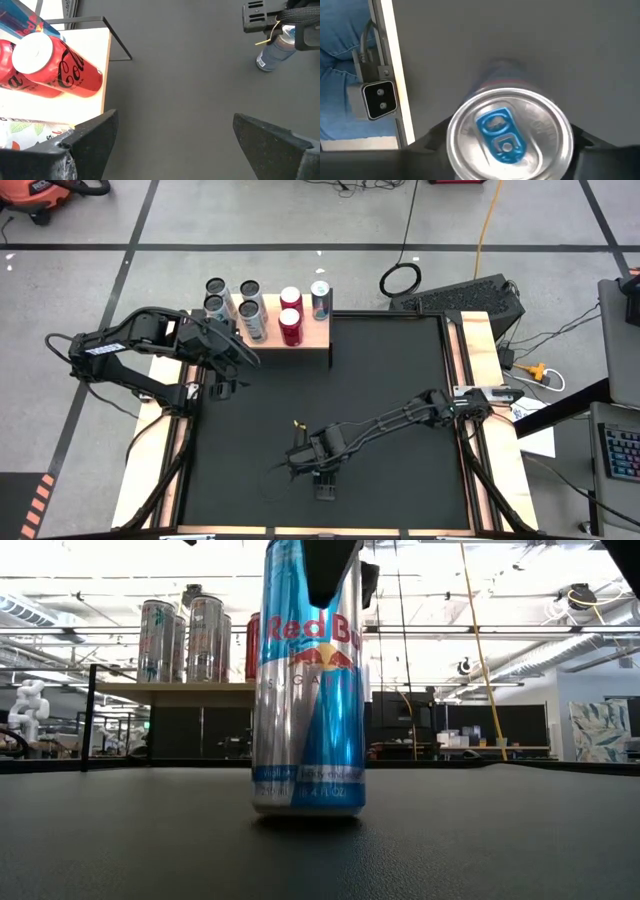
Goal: Place canned beverage on shelf
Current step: Put the blue soda can aligned with the blue soda can on the shelf
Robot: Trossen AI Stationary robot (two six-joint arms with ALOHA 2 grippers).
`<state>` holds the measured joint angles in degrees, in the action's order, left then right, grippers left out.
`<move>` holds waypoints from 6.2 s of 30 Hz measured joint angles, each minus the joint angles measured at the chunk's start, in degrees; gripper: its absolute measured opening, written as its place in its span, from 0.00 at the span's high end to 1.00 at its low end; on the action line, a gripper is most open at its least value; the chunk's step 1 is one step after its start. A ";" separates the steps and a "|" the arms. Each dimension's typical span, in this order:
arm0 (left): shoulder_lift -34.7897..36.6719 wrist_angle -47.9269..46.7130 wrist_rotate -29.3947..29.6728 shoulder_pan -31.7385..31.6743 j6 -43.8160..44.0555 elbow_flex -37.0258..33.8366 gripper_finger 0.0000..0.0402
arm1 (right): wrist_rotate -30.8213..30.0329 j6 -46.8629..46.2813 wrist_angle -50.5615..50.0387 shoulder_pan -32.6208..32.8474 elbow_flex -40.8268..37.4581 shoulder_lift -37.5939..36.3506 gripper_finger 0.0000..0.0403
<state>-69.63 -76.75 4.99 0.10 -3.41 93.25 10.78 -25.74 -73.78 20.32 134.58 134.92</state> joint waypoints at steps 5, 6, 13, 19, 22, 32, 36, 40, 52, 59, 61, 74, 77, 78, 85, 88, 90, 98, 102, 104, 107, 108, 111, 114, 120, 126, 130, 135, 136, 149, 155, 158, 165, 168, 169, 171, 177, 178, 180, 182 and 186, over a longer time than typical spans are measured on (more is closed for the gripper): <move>-0.02 0.00 0.00 0.00 0.01 0.00 0.03 | 0.05 0.03 -0.65 -0.36 0.05 -0.03 0.52; -0.02 0.00 0.00 0.00 0.01 0.00 0.03 | 0.03 0.07 -0.81 -0.40 0.05 -0.03 0.52; -0.02 0.00 0.00 0.00 -0.01 0.00 0.03 | 0.00 0.97 -3.02 -0.53 0.27 -0.31 0.52; -0.01 0.00 0.00 -0.02 0.01 0.00 0.03 | -0.64 1.06 -6.22 -1.84 0.23 -3.96 0.52; -0.02 0.02 0.00 -0.01 0.00 0.00 0.03 | -3.28 2.02 -6.84 -2.97 0.37 -6.28 0.52; -0.01 0.00 0.00 -0.02 0.00 0.00 0.03 | -12.10 7.49 -11.68 -11.15 0.37 -15.75 0.52; -0.02 -0.02 0.00 -0.02 0.03 0.00 0.03 | -15.40 9.18 -11.11 -15.56 0.37 -18.88 0.52; 0.00 -0.02 0.00 -0.01 0.03 0.00 0.03 | -17.11 11.99 -10.41 -20.44 0.40 -20.87 0.52; -0.02 -0.07 0.00 -0.02 0.08 0.00 0.03 | -18.14 23.37 -2.37 -30.94 0.40 -21.42 0.52; -0.02 -0.07 0.00 -0.02 0.03 0.00 0.03 | -19.81 23.65 -2.14 -35.44 0.40 -21.55 0.52; -0.02 -0.07 0.00 -0.02 0.03 0.00 0.03 | -19.80 23.82 -0.65 -36.53 0.40 -21.58 0.52; -0.01 -0.07 4.07 -0.02 -0.01 0.00 0.03 | -10.45 21.43 0.26 -40.18 0.40 -21.75 0.52; 0.00 -0.06 4.15 -0.02 0.02 0.00 0.03 | -10.49 21.43 0.29 -40.24 0.40 -21.75 0.52; -0.02 -0.06 4.15 -0.02 0.04 0.00 0.03 | -10.50 21.44 0.23 -40.25 0.40 -21.75 0.52; -0.02 -0.07 4.20 -0.02 0.08 0.00 0.03 | -10.44 22.90 -0.15 -40.17 -0.01 -21.45 0.52; -0.01 -0.07 4.22 -0.02 0.06 0.00 0.03 | -10.47 23.22 -0.18 -40.18 -0.39 -21.45 0.52; -0.02 -0.07 4.23 -0.02 0.06 0.00 0.03 | -10.47 22.89 -0.69 -40.18 -0.39 -21.42 0.52; -0.02 -0.07 4.24 -0.02 0.05 0.00 0.03 | -10.60 23.63 -1.18 -39.74 -0.46 -20.33 0.50; -0.01 -0.07 4.26 -0.02 0.06 0.00 0.03 | -10.86 23.65 0.05 -39.77 -0.46 -18.68 0.50; -0.02 -0.07 4.26 -0.02 0.03 0.00 0.03 | -10.88 23.65 0.31 -39.81 -0.48 -17.86 0.49; -0.01 -0.09 4.26 -0.02 0.04 0.00 0.03 | -11.14 23.68 0.10 -39.81 -0.46 -17.21 0.48; -0.01 -0.10 4.26 -0.02 0.03 0.00 0.03 | -11.18 23.69 -0.21 -39.81 -0.46 -17.21 0.47; -0.02 -0.11 4.26 -0.02 0.03 0.00 0.03 | -11.17 23.69 -0.17 -39.83 -0.44 -17.21 0.47; -0.01 -0.11 4.26 -0.02 0.03 0.00 0.03 | -11.16 23.67 -0.60 -39.83 0.24 -17.13 0.47; -0.02 -0.12 4.26 -0.02 0.03 0.00 0.03 | -11.27 24.82 -0.99 -40.06 0.33 -17.12 0.46; -0.01 -0.11 4.26 -0.02 0.01 0.00 0.03 | -13.74 25.29 -1.25 -40.57 0.37 -17.21 0.46; -0.02 -0.11 4.26 -0.02 0.01 0.00 0.03 | -13.66 25.38 -1.33 -40.90 0.37 -17.23 0.46; -0.02 -0.11 4.26 -0.02 0.01 0.00 0.03 | -13.61 26.39 -1.44 -40.99 0.37 -17.23 0.46; -0.02 -0.11 4.26 -0.02 0.01 0.00 0.03 | -13.58 26.45 -1.47 -40.99 0.37 -17.24 0.46; -0.02 -0.11 4.26 -0.02 -0.01 0.00 0.03 | -13.53 27.11 -3.00 -40.99 0.42 -17.34 0.46; -0.02 -0.11 4.26 -0.02 -0.01 0.00 0.03 | -13.46 26.91 -2.95 -40.97 0.42 -17.34 0.46; -0.02 -0.11 4.26 -0.02 -0.01 0.00 0.03 | -13.47 26.58 -2.55 -40.97 0.42 -17.34 0.46; -0.01 -0.11 4.26 -0.02 -0.01 0.00 0.03 | -13.50 26.91 -2.82 -40.98 0.42 -17.36 0.46; -0.02 -0.10 4.26 -0.02 -0.01 0.00 0.03 | -13.50 26.95 -2.95 -40.99 0.42 -17.36 0.44; 0.00 -0.11 4.26 -0.02 -0.01 0.00 0.03 | -13.49 26.97 -2.97 -40.97 0.42 -17.36 0.43; -0.02 -0.11 4.26 -0.02 -0.01 0.00 0.03 | -13.50 27.01 -3.05 -40.97 0.42 -17.36 0.40; -0.02 -0.09 4.26 -0.02 -0.01 0.00 0.03 | -13.83 26.54 -2.60 -40.99 0.42 -17.51 0.34; -0.02 -0.11 4.26 -0.02 -0.01 0.00 0.03 | -13.77 26.47 -2.32 -40.99 0.43 -17.53 0.34; -0.01 -0.10 4.26 -0.02 -0.01 0.00 0.03 | -13.75 26.79 -1.78 -40.99 0.44 -17.53 0.34; -0.01 -0.09 4.26 -0.02 -0.01 0.00 0.03 | -13.67 26.62 -1.11 -40.99 0.44 -17.53 0.34; -0.01 -0.09 4.26 -0.02 -0.01 0.00 0.03 | -13.61 26.47 -2.10 -40.99 0.44 -17.53 0.35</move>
<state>-69.63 -76.84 9.26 0.08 -3.42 93.25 -2.83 0.73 -75.88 -20.67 135.02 117.38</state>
